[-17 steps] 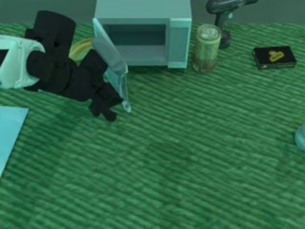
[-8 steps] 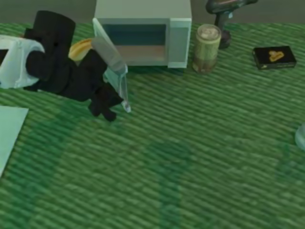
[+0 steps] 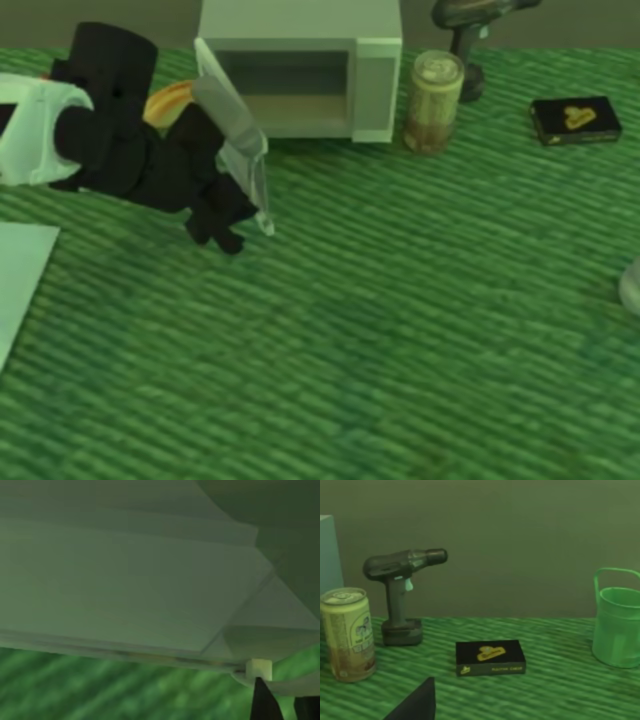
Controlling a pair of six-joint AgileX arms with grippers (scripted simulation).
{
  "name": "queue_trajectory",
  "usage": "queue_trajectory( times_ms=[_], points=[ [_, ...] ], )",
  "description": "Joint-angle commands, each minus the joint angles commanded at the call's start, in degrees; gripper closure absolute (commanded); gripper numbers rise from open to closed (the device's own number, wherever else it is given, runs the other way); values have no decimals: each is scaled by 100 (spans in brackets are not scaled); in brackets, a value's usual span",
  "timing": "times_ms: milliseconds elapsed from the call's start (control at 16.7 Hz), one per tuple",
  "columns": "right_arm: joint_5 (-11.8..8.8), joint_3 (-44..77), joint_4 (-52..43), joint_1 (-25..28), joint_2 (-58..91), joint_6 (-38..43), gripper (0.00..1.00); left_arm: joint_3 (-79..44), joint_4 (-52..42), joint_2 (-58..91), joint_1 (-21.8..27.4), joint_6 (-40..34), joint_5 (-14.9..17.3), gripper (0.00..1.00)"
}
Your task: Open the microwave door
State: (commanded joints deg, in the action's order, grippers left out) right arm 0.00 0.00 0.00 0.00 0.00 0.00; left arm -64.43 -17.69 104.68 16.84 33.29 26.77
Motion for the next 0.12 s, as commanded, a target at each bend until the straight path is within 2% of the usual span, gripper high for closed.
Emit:
queue_trajectory(
  times_ms=[120],
  points=[
    [0,0,0,0,0,0,0,0,0,0,0,0,0,100]
  ],
)
